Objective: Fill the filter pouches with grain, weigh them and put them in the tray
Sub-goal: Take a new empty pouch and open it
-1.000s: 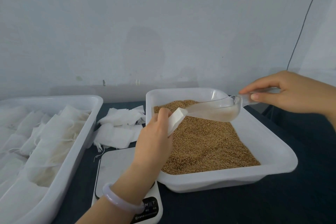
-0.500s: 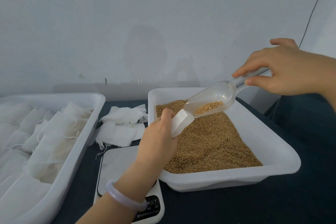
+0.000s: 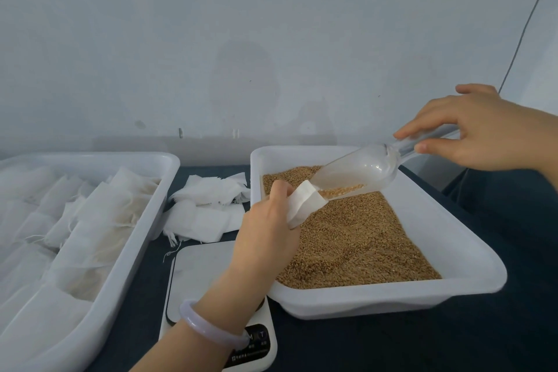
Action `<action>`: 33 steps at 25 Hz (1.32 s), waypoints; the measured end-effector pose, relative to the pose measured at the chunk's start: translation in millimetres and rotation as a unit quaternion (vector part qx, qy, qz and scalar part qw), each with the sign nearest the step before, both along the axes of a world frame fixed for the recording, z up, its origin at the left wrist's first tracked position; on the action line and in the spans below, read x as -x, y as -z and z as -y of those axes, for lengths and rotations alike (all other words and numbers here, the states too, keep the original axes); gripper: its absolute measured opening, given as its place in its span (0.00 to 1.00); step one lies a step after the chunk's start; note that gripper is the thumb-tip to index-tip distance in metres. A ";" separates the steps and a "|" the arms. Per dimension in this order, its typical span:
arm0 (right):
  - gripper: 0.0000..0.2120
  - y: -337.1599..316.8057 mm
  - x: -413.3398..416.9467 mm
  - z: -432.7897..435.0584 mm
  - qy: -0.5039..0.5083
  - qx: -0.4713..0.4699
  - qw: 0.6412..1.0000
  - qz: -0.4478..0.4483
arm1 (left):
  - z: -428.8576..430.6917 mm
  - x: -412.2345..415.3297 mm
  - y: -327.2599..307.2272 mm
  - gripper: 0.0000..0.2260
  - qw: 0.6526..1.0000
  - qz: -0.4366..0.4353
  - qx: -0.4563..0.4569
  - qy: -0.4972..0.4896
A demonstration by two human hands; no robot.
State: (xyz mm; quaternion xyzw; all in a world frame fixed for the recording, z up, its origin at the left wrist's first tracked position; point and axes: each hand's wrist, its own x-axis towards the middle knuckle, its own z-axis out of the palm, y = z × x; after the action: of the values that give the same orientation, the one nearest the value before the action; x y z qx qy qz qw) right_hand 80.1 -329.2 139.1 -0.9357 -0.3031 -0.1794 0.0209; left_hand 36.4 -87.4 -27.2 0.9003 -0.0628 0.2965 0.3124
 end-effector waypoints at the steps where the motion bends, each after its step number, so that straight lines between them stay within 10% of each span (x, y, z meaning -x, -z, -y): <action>1: 0.13 1.6 -0.4 1.0 -0.003 -0.003 1.000 0.002 | -0.1 0.0 -0.1 0.14 1.000 0.003 -0.001 0.001; 17: 0.14 3.3 -5.3 3.1 -0.026 -0.009 0.999 0.031 | 0.1 0.3 -0.5 0.14 1.000 -0.001 0.004 -0.008; 23: 0.15 24.0 -12.6 14.0 -0.022 -0.101 0.988 -0.112 | -1.3 0.6 0.5 0.14 0.999 -0.013 0.032 -0.003; 28: 0.11 80.8 -20.7 19.9 0.014 -0.184 0.950 -0.253 | -8.0 1.8 -5.1 0.16 0.977 -0.067 0.201 0.006; 33: 0.10 138.3 -28.3 -3.1 0.086 -0.055 0.948 -0.303 | -25.1 11.9 -20.7 0.17 0.939 -0.093 0.325 0.068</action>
State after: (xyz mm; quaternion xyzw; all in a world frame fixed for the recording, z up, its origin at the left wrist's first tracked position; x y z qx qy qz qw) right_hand 108.3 -326.0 0.8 -0.9658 -0.1909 0.0953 0.1474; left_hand 24.5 -62.3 -6.5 0.7666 0.0053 0.1937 0.6121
